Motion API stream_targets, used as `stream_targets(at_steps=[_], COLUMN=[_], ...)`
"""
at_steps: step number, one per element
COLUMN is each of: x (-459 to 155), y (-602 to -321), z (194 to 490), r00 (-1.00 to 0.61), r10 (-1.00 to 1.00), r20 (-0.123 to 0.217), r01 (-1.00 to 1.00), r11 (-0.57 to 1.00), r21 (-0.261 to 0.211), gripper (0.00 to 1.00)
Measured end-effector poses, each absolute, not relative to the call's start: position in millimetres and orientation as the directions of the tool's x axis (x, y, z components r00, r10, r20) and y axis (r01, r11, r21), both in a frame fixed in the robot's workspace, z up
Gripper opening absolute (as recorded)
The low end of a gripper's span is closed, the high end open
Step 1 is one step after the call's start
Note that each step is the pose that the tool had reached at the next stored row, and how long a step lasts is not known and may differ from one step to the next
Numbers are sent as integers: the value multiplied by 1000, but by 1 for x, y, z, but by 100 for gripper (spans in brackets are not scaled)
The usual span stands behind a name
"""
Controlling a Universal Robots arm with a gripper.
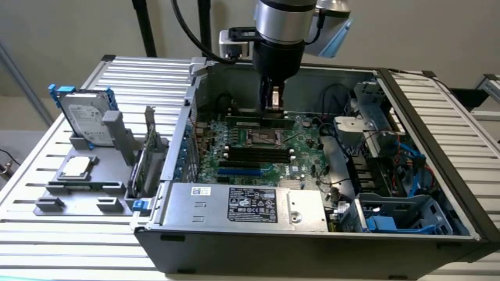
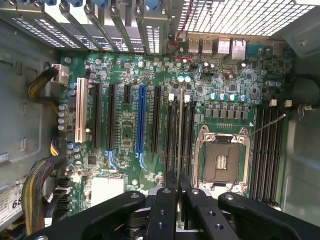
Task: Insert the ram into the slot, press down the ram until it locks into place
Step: 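Insert the ram into the slot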
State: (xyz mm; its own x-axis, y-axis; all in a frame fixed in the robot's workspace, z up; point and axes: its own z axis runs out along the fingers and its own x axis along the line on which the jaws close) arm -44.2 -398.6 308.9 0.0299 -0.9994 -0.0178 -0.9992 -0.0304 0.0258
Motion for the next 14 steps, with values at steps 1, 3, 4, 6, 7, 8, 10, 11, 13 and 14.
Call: stream_targets(at_steps=[1, 3, 4, 6, 7, 8, 10, 11, 13, 14], x=[-44, -43, -43, -42, -42, -42, -40, -40, -38, -37], y=[-399, -399, -400, -401, -402, -402, -404, -404, -405, -406], z=[307, 304, 302, 299, 298, 296, 293, 292, 290, 288], r00=[30, 31, 31, 32, 32, 32, 33, 33, 34, 35], r10=[-999, -999, -999, -999, -999, -999, -999, -999, -999, -999], r20=[-18, -20, -20, -22, -22, -23, -25, -26, -27, -27], r01=[-999, -999, -999, -999, -999, -999, -999, -999, -999, -999], r11=[-31, -31, -32, -32, -33, -33, -34, -34, -35, -36], r21=[26, 26, 26, 26, 26, 26, 26, 26, 26, 26], gripper=[13, 13, 13, 13, 13, 13, 13, 13, 13, 13])
